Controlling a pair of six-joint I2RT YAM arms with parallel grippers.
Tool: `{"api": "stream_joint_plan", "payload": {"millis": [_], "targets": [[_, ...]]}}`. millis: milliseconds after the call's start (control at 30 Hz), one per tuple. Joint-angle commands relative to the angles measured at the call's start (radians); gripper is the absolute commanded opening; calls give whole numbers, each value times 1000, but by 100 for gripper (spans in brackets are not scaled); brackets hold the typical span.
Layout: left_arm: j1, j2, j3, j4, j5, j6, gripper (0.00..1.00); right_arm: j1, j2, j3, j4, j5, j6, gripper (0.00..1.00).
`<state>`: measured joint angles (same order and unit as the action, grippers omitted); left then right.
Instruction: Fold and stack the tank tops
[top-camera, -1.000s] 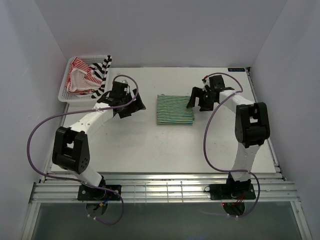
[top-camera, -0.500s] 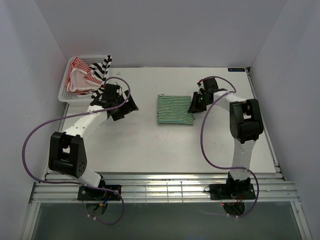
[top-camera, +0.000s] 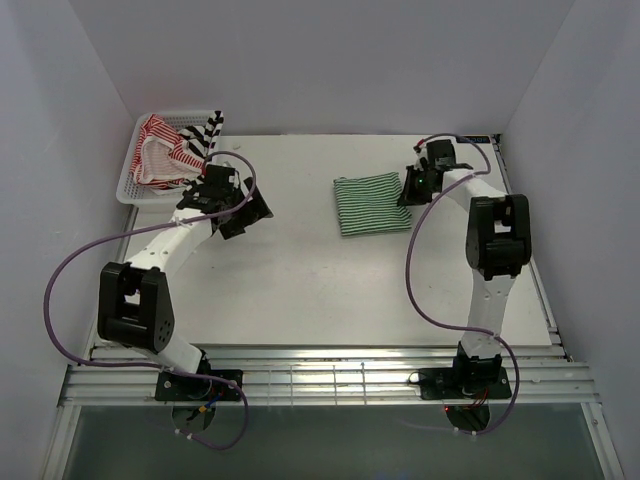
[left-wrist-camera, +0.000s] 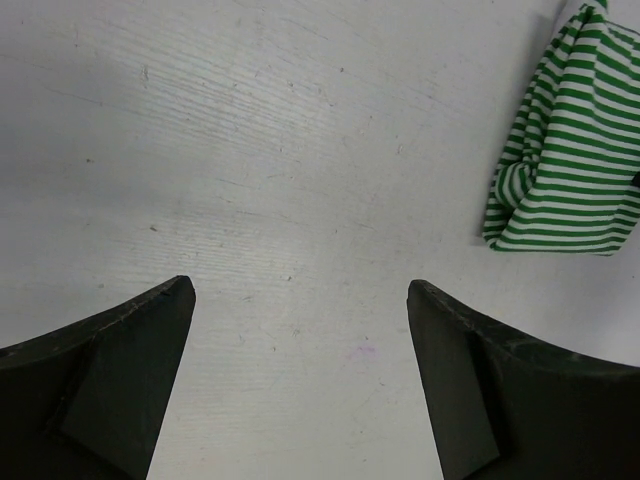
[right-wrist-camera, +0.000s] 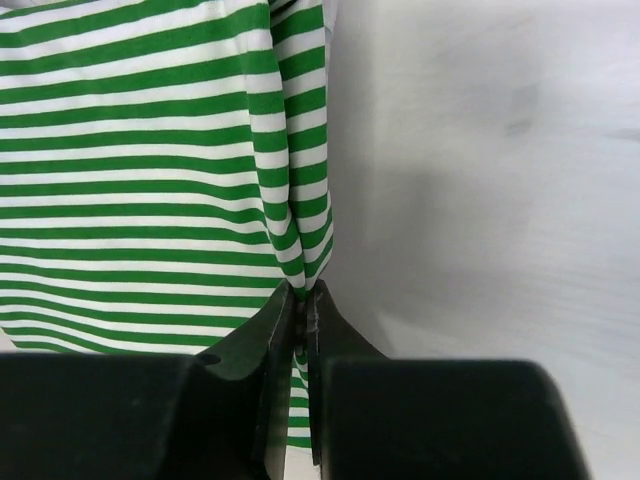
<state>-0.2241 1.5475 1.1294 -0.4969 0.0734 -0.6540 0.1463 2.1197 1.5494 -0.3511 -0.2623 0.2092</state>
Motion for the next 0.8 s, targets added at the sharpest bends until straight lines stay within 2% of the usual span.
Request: {"api": "stream_joint_plan", "payload": {"millis": [0, 200, 367, 467, 600, 767], "targets": [[17, 8, 49, 1, -15, 10, 98, -89, 2, 99, 6, 73, -112, 8], [28, 51, 93, 3, -17, 25, 98, -212, 106, 319, -49, 5, -246, 8], [31, 91, 154, 12, -17, 53, 98, -260, 249, 558, -135, 58, -370, 8], [31, 114, 188, 14, -20, 67, 98, -274, 307, 645, -152, 106, -424, 8], [32, 141, 219, 14, -20, 82, 98, -297, 355, 719, -141, 130, -456, 8], [32, 171, 237, 8, -23, 100, 98, -320, 378, 729, -59, 175, -514, 8]]}}
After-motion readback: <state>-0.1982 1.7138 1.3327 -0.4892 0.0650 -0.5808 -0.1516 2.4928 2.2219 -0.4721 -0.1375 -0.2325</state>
